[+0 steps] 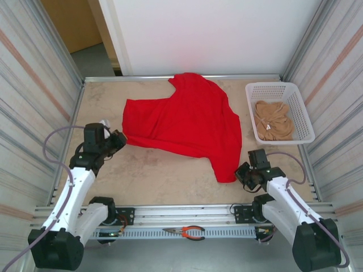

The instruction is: Fold the inside-out t-shirt

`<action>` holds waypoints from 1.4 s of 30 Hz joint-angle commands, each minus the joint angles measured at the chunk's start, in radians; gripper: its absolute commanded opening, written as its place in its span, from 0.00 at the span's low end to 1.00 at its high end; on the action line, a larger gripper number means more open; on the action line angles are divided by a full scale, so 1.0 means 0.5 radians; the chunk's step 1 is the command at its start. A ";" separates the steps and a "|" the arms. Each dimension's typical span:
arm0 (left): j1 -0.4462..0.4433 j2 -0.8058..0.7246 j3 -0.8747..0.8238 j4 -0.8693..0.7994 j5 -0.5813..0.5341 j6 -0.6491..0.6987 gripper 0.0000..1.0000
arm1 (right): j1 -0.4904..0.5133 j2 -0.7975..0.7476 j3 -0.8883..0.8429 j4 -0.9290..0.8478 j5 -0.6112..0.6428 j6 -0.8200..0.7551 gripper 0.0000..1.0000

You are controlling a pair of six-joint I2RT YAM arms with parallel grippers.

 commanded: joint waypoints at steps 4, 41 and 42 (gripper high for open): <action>0.298 0.177 0.210 0.156 0.248 0.120 0.00 | -0.110 -0.350 0.498 -0.227 0.041 0.078 0.00; 0.464 0.238 1.093 0.132 0.483 -0.149 0.00 | -0.419 -0.153 2.032 -0.126 -0.112 -0.206 0.00; 0.456 0.318 1.116 0.138 0.496 -0.128 0.00 | -0.419 -0.100 2.000 -0.083 -0.126 -0.216 0.00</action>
